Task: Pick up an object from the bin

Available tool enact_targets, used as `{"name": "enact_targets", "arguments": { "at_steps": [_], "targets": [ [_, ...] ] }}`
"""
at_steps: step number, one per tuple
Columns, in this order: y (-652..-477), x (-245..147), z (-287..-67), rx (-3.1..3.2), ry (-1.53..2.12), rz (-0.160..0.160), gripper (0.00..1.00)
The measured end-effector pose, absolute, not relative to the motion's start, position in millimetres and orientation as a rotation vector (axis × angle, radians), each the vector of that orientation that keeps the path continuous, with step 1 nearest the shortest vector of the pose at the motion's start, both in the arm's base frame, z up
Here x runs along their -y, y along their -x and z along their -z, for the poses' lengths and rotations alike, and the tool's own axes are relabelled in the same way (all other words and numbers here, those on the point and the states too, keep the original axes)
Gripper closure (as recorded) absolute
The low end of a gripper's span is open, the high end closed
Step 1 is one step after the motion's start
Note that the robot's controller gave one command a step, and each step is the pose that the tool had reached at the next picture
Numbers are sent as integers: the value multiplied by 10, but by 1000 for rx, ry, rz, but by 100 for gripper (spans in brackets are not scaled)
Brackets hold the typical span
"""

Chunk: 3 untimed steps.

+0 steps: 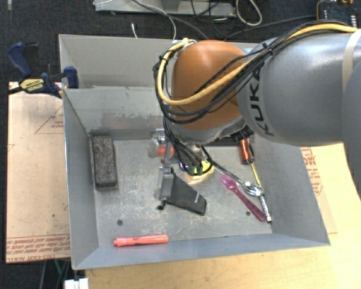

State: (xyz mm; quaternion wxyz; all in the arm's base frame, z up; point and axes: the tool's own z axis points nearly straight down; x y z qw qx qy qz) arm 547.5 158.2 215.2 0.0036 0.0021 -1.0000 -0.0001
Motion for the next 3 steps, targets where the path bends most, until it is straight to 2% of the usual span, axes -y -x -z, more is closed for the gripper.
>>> {"name": "enact_targets", "arguments": {
  "at_steps": [1, 2, 3],
  "targets": [
    [-5494, -1571, -2196, 3142, 1, 2, 0],
    [-5552, -937, -695, 3141, -20, 3, 0],
    [-5242, -819, -1330, 3135, -349, 9, 0]
  ]
}}
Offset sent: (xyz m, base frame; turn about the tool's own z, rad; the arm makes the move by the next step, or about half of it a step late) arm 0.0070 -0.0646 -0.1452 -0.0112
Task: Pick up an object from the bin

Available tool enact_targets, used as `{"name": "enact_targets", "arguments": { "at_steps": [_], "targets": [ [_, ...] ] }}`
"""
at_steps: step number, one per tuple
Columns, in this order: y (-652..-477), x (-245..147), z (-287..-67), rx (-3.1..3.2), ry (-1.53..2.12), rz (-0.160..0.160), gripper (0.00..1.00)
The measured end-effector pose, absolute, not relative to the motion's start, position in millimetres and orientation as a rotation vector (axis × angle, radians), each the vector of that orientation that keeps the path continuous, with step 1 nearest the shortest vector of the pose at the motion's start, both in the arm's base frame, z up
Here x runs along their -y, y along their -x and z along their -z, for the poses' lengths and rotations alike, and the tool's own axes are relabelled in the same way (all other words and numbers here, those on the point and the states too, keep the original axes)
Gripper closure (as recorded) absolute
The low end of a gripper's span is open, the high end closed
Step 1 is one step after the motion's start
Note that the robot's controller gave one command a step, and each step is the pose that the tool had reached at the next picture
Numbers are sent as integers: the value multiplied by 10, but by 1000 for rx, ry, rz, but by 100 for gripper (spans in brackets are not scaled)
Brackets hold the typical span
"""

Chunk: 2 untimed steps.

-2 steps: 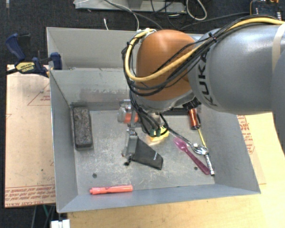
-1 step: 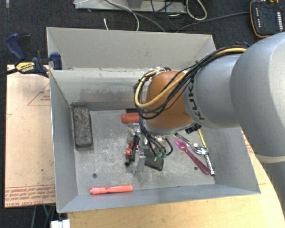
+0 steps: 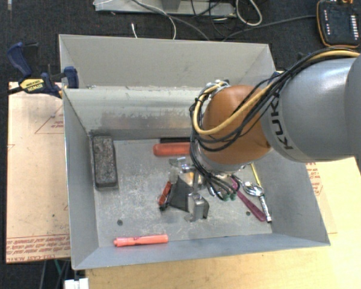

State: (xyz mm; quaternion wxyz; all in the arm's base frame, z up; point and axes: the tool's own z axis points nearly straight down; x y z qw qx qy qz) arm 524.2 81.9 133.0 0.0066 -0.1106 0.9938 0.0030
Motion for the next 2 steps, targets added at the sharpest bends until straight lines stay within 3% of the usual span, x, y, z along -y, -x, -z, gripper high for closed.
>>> {"name": "enact_targets", "arguments": {
  "at_steps": [1, 2],
  "targets": [
    [-5357, -632, -989, -3149, 53, -3, 0],
    [-5190, -660, -700, -3128, 62, -13, 0]
  ]
}}
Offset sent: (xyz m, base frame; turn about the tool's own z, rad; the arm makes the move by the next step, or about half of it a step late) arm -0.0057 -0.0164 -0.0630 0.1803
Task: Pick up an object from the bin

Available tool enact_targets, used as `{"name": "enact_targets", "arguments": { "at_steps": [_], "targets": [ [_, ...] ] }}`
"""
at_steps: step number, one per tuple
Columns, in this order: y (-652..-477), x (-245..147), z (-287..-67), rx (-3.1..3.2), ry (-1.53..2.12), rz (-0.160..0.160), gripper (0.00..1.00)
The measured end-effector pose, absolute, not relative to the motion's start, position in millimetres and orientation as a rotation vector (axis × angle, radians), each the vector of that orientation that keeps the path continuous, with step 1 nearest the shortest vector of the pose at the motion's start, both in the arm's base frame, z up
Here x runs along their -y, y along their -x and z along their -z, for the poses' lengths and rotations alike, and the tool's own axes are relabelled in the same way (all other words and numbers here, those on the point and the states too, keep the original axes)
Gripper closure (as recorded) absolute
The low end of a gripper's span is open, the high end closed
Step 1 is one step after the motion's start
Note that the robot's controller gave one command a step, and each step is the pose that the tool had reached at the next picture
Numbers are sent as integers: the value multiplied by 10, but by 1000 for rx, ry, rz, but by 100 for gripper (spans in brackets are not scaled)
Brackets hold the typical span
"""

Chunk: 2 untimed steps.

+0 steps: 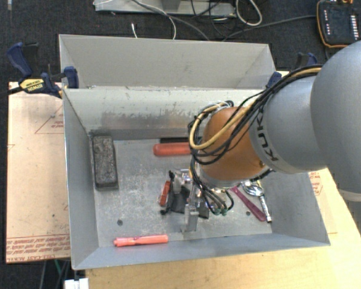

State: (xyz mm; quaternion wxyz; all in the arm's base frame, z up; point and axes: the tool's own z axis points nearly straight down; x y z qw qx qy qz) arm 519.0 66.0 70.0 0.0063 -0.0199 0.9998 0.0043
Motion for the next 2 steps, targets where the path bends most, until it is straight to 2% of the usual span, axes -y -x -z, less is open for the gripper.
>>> {"name": "enact_targets", "arguments": {
  "at_steps": [1, 2],
  "targets": [
    [-5254, -700, -710, -3137, -18, -10, 100],
    [-5254, -700, -710, -3137, -20, -10, 100]
  ]
}}
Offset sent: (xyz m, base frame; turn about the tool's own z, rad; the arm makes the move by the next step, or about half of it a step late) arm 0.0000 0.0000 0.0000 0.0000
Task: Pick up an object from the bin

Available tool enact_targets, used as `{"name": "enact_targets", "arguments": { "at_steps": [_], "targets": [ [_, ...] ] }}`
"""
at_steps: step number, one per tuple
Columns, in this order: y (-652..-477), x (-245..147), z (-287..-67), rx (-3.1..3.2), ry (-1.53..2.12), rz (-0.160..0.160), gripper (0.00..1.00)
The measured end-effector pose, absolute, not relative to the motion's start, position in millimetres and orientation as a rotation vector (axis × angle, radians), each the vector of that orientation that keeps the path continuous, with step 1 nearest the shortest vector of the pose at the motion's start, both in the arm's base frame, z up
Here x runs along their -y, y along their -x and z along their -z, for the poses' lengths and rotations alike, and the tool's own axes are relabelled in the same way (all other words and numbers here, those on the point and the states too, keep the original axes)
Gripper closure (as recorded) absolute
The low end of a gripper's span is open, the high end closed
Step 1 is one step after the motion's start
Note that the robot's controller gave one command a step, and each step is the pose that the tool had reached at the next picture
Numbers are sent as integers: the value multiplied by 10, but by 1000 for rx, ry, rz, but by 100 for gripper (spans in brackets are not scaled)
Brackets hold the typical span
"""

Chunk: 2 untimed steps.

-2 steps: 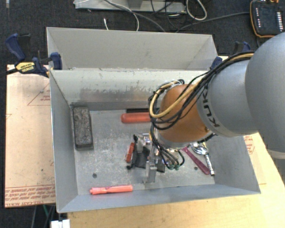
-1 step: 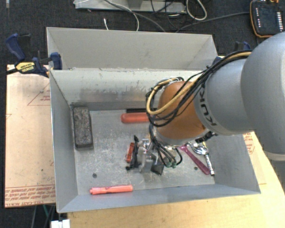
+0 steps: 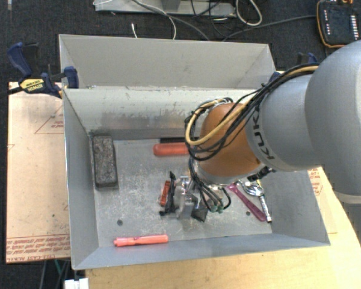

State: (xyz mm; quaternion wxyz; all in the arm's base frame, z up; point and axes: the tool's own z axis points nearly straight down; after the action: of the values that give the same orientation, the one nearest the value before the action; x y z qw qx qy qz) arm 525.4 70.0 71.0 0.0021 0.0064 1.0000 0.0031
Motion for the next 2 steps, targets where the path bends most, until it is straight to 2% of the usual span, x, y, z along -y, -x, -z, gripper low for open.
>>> {"name": "enact_targets", "arguments": {
  "at_steps": [2],
  "targets": [
    [-5252, -701, -977, -3137, -22, -11, 100]
  ]
}}
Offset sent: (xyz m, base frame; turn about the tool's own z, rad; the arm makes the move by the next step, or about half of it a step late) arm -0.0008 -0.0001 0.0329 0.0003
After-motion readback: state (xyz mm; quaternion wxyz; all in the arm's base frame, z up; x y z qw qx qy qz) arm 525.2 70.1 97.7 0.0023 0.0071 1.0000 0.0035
